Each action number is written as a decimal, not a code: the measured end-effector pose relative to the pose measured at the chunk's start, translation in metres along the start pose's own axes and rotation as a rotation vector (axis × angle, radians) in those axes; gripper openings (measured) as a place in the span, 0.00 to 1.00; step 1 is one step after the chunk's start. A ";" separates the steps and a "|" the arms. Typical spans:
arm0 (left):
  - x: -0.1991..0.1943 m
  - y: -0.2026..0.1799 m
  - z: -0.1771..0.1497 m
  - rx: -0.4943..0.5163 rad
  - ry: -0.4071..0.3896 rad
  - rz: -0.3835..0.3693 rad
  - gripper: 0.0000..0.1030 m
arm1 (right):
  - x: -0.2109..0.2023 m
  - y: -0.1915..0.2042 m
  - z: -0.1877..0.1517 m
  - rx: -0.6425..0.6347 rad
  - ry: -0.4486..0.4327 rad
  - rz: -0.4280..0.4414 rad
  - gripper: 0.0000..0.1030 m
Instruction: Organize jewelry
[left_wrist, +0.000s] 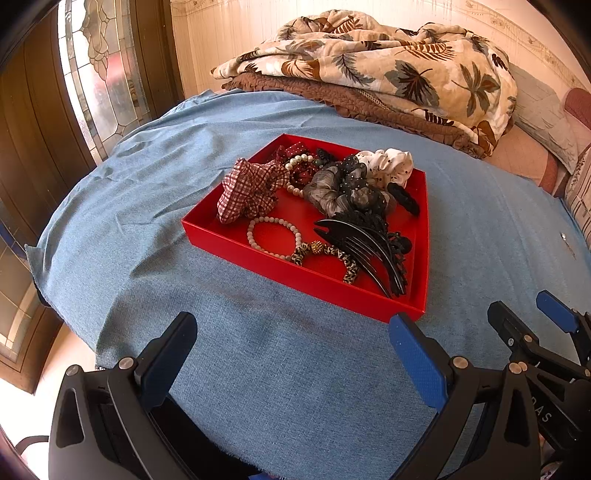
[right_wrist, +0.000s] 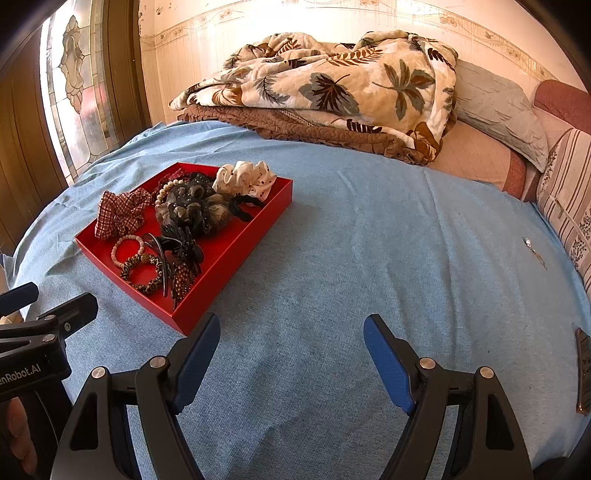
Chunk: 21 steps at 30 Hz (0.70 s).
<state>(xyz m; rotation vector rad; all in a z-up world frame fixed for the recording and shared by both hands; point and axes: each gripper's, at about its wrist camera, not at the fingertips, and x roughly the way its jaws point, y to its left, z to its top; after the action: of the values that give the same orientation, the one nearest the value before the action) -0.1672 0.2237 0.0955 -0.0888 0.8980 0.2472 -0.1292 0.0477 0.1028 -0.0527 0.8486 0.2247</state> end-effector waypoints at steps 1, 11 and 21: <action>0.000 0.000 0.000 -0.001 0.000 0.001 1.00 | 0.000 0.000 0.000 0.000 0.000 -0.001 0.82; -0.001 -0.001 0.001 -0.001 0.001 0.001 1.00 | 0.000 0.001 -0.001 -0.003 -0.003 0.004 0.82; 0.000 -0.001 -0.001 -0.002 -0.001 0.005 1.00 | -0.002 0.004 0.000 -0.005 -0.004 0.006 0.82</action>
<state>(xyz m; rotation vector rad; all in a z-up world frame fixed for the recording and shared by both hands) -0.1671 0.2224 0.0948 -0.0884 0.8972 0.2527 -0.1319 0.0512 0.1044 -0.0546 0.8448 0.2320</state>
